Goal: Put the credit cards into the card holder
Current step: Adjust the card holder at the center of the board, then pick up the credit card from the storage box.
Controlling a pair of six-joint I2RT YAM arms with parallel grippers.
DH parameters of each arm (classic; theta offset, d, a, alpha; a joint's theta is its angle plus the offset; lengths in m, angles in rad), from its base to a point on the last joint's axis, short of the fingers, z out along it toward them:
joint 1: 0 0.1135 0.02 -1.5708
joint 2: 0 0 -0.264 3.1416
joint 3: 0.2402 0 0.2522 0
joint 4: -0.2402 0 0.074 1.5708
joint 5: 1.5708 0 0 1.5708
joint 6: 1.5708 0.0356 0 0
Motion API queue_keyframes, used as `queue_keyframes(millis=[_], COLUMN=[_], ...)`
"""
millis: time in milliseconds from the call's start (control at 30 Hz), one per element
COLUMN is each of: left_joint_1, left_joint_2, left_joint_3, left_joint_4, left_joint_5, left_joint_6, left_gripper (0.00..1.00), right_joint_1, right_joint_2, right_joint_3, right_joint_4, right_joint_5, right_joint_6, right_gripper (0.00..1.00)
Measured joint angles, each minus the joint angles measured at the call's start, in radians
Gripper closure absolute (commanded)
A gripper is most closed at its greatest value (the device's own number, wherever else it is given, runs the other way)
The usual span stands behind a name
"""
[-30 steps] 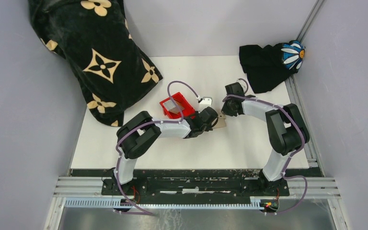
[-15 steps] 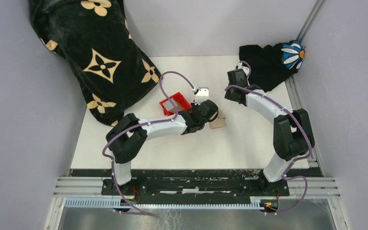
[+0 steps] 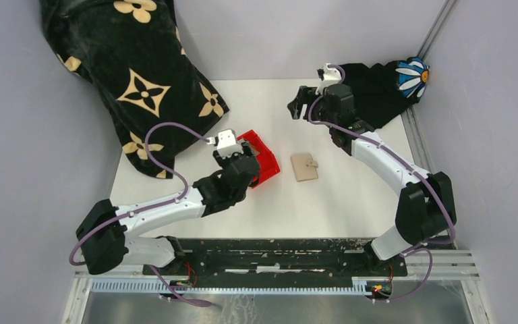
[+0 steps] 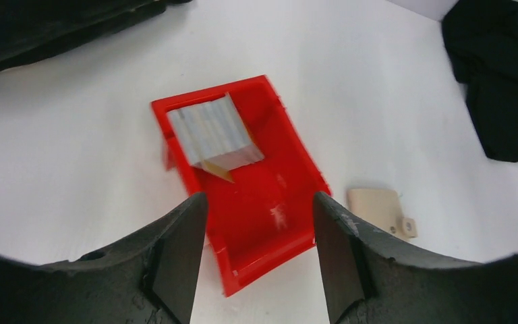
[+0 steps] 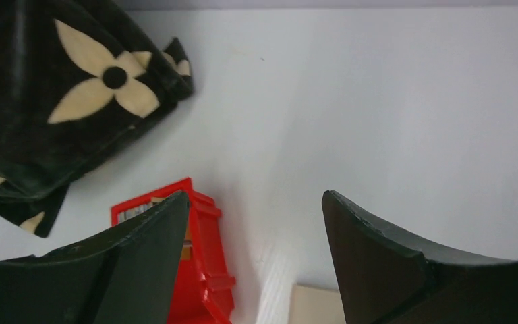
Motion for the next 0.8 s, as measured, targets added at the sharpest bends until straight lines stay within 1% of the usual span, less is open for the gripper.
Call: queue_keyframes(millis=[100, 167, 200, 300, 333, 400, 467, 567, 667, 700, 800], left_joint_1=[0.002, 0.009, 0.012, 0.023, 0.026, 0.033, 0.042, 0.066, 0.103, 0.111, 0.14], left_joint_2=[-0.057, -0.091, -0.104, -0.145, -0.158, -0.185, -0.21, -0.239, -0.246, -0.246, -0.249], left_joint_3=[-0.079, -0.129, -0.145, -0.186, -0.194, -0.207, -0.222, -0.254, -0.292, -0.302, -0.336], left_joint_4=[-0.005, -0.023, -0.031, -0.049, -0.051, -0.051, -0.048, -0.045, -0.041, -0.042, -0.039], left_joint_5=[-0.038, -0.054, -0.058, -0.064, -0.064, -0.071, -0.081, -0.084, -0.079, -0.079, -0.069], left_joint_6=[-0.045, -0.085, -0.101, -0.14, -0.146, -0.156, -0.161, -0.185, -0.211, -0.22, -0.256], left_gripper=[0.32, 0.32, 0.32, 0.3, 0.3, 0.3, 0.3, 0.31, 0.3, 0.3, 0.3], right_joint_1=[0.018, 0.054, 0.082, 0.216, 0.245, 0.309, 0.327, 0.309, 0.294, 0.291, 0.294], right_joint_2=[0.032, 0.059, 0.071, 0.093, 0.093, 0.093, 0.094, 0.102, 0.138, 0.153, 0.204], right_joint_3=[0.0, 0.013, 0.023, 0.062, 0.067, 0.068, 0.068, 0.072, 0.103, 0.114, 0.152], right_joint_4=[0.109, 0.117, 0.11, 0.089, 0.095, 0.145, 0.187, 0.23, 0.227, 0.219, 0.188], right_joint_5=[-0.076, -0.077, -0.061, 0.041, 0.069, 0.121, 0.148, 0.159, 0.118, 0.097, 0.043], right_joint_6=[0.005, -0.029, -0.057, -0.176, -0.203, -0.246, -0.269, -0.285, -0.293, -0.294, -0.294], right_gripper=[0.19, 0.18, 0.17, 0.07, 0.04, 0.0, 0.0, 0.0, 0.0, 0.02, 0.15])
